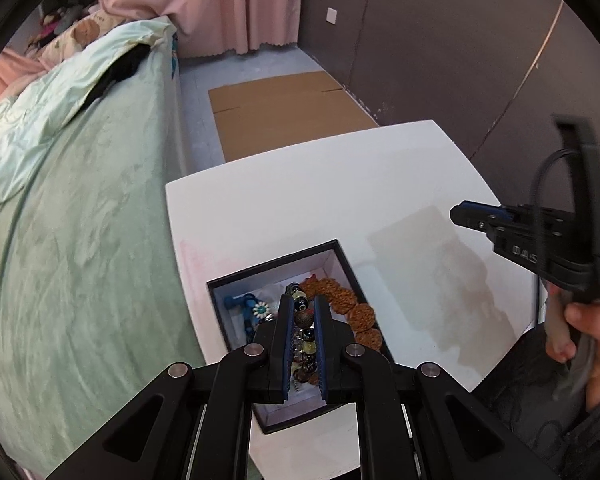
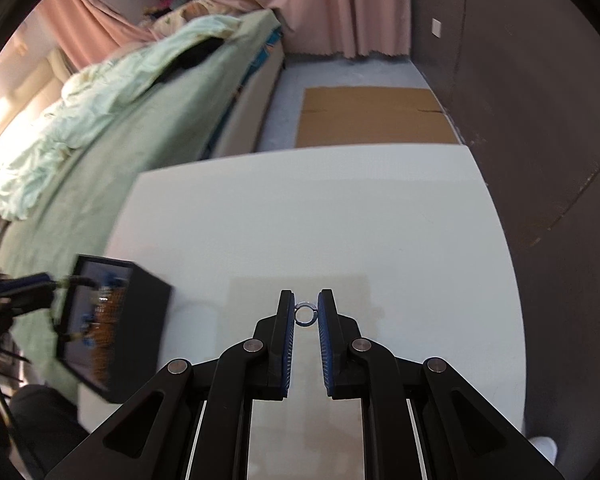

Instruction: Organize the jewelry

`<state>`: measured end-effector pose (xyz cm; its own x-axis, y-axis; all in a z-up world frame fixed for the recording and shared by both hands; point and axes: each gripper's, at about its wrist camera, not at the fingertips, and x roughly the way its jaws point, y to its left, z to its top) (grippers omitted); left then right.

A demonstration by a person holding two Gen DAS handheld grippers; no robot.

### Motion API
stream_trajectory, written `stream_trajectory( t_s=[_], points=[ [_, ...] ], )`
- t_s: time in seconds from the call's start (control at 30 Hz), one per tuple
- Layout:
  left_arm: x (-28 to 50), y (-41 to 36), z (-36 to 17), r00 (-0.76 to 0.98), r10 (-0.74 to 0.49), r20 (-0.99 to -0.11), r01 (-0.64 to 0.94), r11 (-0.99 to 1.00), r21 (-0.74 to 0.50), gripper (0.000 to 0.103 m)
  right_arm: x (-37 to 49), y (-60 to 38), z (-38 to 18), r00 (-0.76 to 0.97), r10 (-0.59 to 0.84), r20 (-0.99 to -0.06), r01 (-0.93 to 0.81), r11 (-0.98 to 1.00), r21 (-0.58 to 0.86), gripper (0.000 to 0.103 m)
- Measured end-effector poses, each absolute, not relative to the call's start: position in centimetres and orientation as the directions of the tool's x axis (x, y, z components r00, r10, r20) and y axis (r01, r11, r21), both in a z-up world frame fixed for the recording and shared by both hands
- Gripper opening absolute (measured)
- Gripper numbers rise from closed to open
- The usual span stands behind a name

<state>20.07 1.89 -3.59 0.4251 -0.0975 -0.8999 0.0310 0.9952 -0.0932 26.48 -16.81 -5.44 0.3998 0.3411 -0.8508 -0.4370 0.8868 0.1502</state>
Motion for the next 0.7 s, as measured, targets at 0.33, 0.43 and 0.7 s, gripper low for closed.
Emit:
stream_trajectory(
  t_s=[0.33, 0.43, 0.7],
  points=[
    [20.3, 2.8, -2.9, 0.420, -0.126, -0.899, -0.015, 0.989, -0.146, 0.057, 24.4, -15.1, -3.2, 0.392, 0.490, -0.779, -0.503, 0.823, 0.264, 0.013],
    [19.5, 3.2, -2.0, 0.462, -0.110, -0.880, -0.018, 0.991, -0.134, 0.076, 24.0, -13.9, -2.8, 0.382, 0.524, -0.761, -0.537, 0.796, 0.279, 0.013],
    [17.8, 6.0, -1.1, 0.474, -0.063, -0.878, -0.063, 0.993, -0.104, 0.076, 22.5, -10.8, -2.7, 0.337, 0.589, -0.734, -0.606, 0.733, 0.310, 0.013]
  ],
)
